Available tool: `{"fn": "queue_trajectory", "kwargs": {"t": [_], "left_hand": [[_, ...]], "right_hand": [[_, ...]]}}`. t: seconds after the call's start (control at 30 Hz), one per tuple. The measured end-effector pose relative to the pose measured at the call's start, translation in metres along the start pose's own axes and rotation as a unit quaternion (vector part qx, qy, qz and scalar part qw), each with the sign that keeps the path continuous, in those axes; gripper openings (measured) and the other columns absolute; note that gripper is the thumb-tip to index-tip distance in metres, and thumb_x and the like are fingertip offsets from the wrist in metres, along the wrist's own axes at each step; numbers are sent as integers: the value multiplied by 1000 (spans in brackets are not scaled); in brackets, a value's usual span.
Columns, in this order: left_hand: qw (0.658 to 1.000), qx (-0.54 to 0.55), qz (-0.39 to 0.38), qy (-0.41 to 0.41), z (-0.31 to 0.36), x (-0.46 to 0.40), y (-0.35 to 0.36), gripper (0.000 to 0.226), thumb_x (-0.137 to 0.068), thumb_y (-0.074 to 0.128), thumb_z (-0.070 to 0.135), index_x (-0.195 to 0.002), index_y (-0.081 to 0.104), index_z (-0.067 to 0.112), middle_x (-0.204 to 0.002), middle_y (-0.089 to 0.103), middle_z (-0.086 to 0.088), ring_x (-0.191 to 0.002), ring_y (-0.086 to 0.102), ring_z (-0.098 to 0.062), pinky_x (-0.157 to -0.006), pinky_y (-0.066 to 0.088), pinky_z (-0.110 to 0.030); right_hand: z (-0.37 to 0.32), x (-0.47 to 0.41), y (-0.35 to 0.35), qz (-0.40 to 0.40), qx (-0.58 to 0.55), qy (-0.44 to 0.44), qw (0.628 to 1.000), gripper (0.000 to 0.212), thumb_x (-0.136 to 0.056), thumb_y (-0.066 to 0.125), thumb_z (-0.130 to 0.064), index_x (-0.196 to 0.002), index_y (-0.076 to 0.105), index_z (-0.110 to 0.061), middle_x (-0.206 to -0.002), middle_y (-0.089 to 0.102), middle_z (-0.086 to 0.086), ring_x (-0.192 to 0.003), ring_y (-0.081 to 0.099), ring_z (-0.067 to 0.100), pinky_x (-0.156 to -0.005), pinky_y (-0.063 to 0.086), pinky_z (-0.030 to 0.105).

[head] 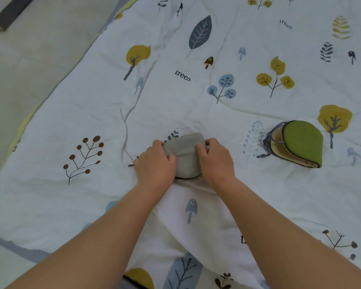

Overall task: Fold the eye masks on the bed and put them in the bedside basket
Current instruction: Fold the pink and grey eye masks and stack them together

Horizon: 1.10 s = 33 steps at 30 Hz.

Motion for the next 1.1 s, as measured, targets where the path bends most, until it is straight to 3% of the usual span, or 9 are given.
{"fn": "queue_trajectory", "kwargs": {"t": [0.2,0.37,0.57,0.7,0.83,0.97,1.1], "left_hand": [[989,151,0,-8,16,11,-8,27,-87,44,18,-113,48,10,-111,60,-11,-91,56,-24,-76,44,-36],[980,195,5,36,50,19,-13,26,-87,46,17,-111,49,11,-111,60,-9,-90,55,-21,-73,40,-31],[967,242,-12,83,109,33,-10,26,-85,47,16,-110,51,11,-112,60,-11,-94,57,-24,-77,44,-35],[962,238,-40,129,157,40,0,27,-85,47,18,-111,53,14,-110,60,-11,-91,56,-23,-74,42,-32],[953,242,-78,166,202,46,17,28,-86,48,21,-113,54,15,-110,60,-11,-96,57,-23,-80,48,-37],[953,219,-97,185,230,40,39,30,-87,49,23,-115,54,15,-112,60,-10,-89,51,-17,-74,39,-28],[954,201,-123,184,242,31,66,31,-87,51,25,-115,55,13,-113,62,-10,-91,52,-18,-74,36,-27]], "right_hand": [[6,7,-14,-4,-73,3,997,18,-89,48,-31,-78,42,-18,-66,45,-6,-61,45,14,-52,34,28],[15,15,-47,59,-132,2,989,27,-87,49,-30,-65,34,-26,-59,42,-6,-54,39,10,-52,33,28],[33,25,-106,157,-202,-5,967,24,-85,53,-25,-65,41,-27,-58,45,-8,-52,40,7,-53,33,27],[51,30,-153,223,-198,5,954,21,-86,53,-28,-67,44,-30,-61,47,-9,-56,43,6,-54,35,27],[75,26,-194,277,-206,27,938,19,-86,54,-28,-69,46,-28,-60,49,-7,-56,45,7,-54,36,26],[95,15,-217,298,-175,41,938,12,-87,54,-29,-82,50,-19,-59,45,-9,-54,43,4,-50,34,16],[116,0,-225,296,-153,56,941,15,-87,55,-30,-84,50,-17,-62,45,-10,-57,44,5,-52,34,23]]}}
Point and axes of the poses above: each hand's wrist, its own x-axis away from the middle knuckle, its own y-axis out of the palm, z = x × y, the point moved 6 cm from there along -x, towards the middle knuckle
